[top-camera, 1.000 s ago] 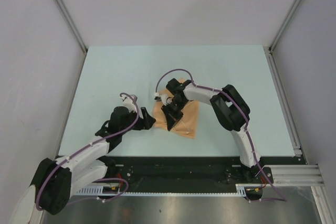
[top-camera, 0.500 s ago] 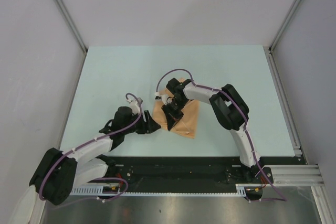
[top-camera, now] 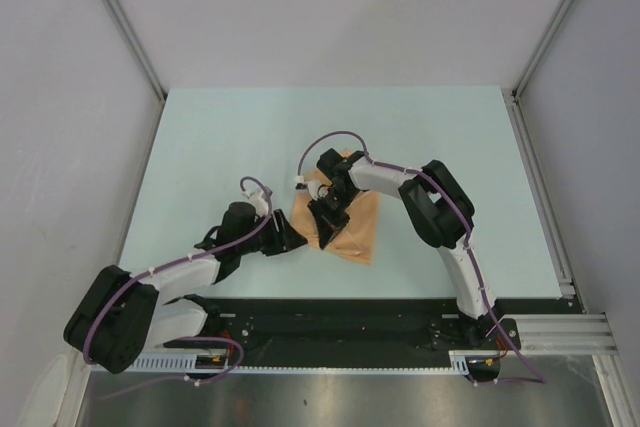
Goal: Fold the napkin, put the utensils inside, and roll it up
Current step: Roll the napkin with the utensil
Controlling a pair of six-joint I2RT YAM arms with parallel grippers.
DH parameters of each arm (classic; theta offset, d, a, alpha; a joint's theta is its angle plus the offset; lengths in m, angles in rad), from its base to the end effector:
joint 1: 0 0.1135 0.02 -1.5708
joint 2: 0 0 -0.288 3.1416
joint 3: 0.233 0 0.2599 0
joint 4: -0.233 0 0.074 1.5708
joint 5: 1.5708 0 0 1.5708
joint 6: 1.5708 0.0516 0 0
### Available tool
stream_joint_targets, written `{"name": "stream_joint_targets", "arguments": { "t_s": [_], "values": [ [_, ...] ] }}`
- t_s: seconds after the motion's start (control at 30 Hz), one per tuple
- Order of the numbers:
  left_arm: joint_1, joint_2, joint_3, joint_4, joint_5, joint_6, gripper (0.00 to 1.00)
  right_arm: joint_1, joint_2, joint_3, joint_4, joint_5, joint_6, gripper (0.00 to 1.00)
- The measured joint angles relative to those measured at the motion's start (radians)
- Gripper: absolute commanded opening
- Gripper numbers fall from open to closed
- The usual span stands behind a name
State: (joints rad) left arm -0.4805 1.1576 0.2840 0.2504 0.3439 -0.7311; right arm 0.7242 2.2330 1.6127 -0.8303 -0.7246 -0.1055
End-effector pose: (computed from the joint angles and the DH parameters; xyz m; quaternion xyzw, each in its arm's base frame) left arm 0.1802 -0.1135 0.1504 -0.0321 0.8796 -0.3811 0.2828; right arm 0.3153 0.3246 0.1306 0.3957 -0.8456 -0.3541 0.0542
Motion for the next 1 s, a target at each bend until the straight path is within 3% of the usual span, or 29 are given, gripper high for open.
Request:
{"name": "stream_joint_targets", "arguments": {
  "t_s": [0.17,0.5,0.57,0.63,0.77,1.0],
  "values": [
    [0.0,0.002,0.0,0.019,-0.008,-0.015,0.47,0.0,0.0,0.0,0.0,0.0,0.0,0.0],
    [0.0,0.014,0.0,0.027,-0.041,-0.056,0.16,0.0,0.0,0.0,0.0,0.0,0.0,0.0],
    [0.0,0.011,0.0,0.023,-0.053,-0.066,0.07,0.0,0.0,0.0,0.0,0.0,0.0,0.06],
    [0.0,0.006,0.0,0.014,-0.063,-0.079,0.01,0.0,0.0,0.0,0.001,0.0,0.0,0.19],
    [0.009,0.0,0.0,-0.014,-0.076,-0.091,0.0,0.001,-0.011,-0.004,0.004,-0.01,0.008,0.39],
    [0.029,0.0,0.0,-0.035,-0.078,-0.108,0.0,0.003,-0.144,-0.125,0.087,0.087,0.011,0.62]
  ]
}}
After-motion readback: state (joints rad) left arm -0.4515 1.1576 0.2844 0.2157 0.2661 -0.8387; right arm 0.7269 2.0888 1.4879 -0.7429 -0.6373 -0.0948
